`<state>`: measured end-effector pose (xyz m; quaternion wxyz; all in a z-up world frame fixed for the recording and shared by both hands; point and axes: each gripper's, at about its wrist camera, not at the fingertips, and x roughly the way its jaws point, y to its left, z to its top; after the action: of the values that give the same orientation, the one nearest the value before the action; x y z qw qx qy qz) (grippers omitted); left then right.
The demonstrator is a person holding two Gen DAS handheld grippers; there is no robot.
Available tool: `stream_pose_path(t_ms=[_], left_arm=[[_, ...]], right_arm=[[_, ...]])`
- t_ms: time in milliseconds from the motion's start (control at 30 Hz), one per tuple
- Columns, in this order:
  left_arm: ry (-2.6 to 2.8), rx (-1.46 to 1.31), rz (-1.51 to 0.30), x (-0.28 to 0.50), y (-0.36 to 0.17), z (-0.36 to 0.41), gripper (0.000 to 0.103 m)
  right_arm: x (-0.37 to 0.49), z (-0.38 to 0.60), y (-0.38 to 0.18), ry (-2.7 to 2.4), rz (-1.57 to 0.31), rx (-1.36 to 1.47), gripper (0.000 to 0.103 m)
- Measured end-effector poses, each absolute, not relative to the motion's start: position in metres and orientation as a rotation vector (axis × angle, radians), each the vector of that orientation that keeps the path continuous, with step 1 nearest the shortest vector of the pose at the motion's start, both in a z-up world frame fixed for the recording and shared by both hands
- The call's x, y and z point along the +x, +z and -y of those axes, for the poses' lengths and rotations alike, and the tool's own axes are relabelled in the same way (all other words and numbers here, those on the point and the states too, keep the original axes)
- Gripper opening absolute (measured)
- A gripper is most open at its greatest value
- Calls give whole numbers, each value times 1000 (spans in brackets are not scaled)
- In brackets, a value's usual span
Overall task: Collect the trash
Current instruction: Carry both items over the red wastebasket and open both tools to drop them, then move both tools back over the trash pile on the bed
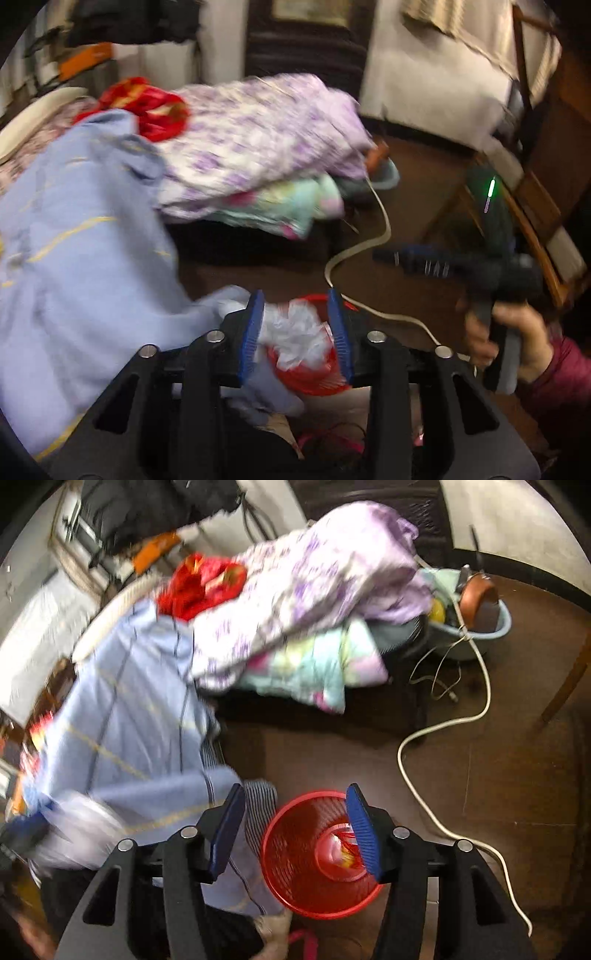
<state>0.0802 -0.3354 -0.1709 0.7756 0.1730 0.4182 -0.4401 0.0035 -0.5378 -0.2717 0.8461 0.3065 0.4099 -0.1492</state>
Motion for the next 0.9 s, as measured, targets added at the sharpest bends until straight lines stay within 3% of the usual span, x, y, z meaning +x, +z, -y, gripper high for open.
stream_pose_path(t_ms=[33, 67, 233, 533, 900], left_arm=[[-960, 389, -920, 77, -176, 344, 64], [-959, 392, -924, 75, -179, 349, 72], [-939, 368, -916, 79, -175, 342, 82], [-787, 268, -831, 100, -139, 280, 89], [-564, 139, -688, 102, -92, 170, 95]], right_arm=[[0, 541, -268, -318, -849, 654, 57], [-2, 544, -265, -319, -835, 660, 57], [4, 548, -256, -298, -805, 670, 57], [22, 500, -218, -187, -790, 577, 58], [28, 413, -134, -36, -694, 410, 72]])
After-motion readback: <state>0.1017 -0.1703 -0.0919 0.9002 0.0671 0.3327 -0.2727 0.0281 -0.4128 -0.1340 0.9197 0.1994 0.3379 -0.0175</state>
